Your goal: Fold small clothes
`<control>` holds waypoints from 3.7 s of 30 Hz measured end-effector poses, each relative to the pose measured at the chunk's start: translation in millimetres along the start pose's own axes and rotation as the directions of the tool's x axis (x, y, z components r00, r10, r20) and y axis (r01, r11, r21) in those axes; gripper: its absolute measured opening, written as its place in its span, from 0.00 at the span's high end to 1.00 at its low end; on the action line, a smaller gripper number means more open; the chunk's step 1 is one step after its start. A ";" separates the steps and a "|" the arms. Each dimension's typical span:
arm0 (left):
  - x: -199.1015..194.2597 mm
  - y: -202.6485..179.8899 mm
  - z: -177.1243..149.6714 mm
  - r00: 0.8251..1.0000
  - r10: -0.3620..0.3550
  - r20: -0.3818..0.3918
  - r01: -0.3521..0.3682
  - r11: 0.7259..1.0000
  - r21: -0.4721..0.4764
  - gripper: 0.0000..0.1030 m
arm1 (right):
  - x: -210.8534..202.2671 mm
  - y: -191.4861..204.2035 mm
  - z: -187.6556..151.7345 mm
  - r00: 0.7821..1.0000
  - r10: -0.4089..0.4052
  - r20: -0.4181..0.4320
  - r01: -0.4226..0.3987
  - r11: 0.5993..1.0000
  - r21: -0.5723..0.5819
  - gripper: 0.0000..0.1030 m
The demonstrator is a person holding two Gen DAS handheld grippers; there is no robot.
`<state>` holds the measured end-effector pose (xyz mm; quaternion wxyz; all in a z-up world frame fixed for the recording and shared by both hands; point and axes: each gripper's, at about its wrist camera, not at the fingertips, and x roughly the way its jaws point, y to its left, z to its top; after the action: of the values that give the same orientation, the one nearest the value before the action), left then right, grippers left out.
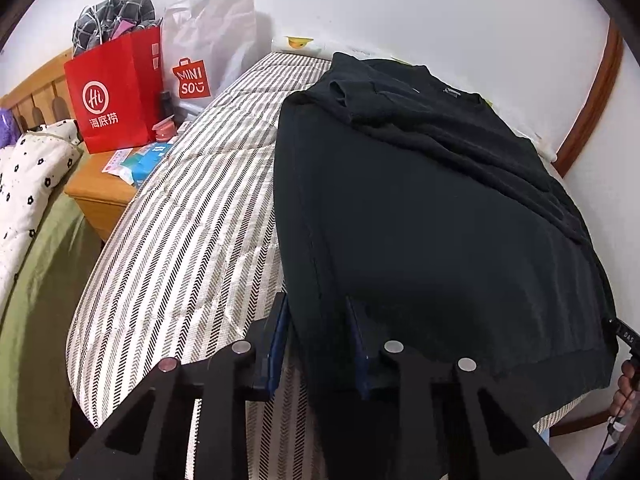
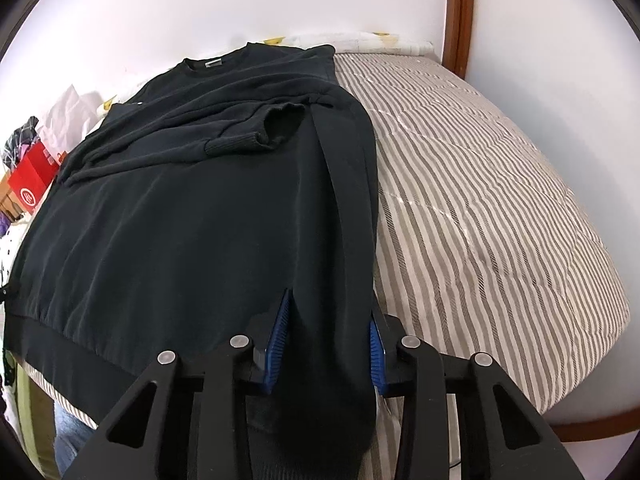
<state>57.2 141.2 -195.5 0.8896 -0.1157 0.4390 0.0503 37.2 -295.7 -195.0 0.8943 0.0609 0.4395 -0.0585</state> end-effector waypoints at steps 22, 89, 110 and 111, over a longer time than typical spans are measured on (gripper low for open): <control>2.7 -9.1 -1.5 0.999 0.027 0.035 -0.029 0.999 0.037 0.75 | 6.9 5.3 3.8 0.998 -0.030 0.053 0.029 0.999 0.017 0.63; -65.3 9.5 9.1 0.964 -0.218 0.151 0.228 0.972 -0.049 0.94 | -76.9 -4.4 -3.9 0.964 0.129 0.234 -0.124 0.992 -0.038 0.92; 11.8 -13.1 166.7 0.955 -0.205 0.213 0.224 0.972 -0.069 0.94 | -24.2 -2.0 159.7 0.905 0.213 0.369 -0.251 0.966 0.058 0.92; 22.6 -12.7 173.2 0.957 -0.201 0.207 0.222 0.972 -0.080 0.94 | -13.2 -1.4 169.9 0.909 0.211 0.359 -0.250 0.966 0.065 0.92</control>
<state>206.6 171.9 -109.5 0.9219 -0.2020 0.3304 -0.0114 161.3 -323.6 -81.6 0.9539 0.1499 0.2595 0.0138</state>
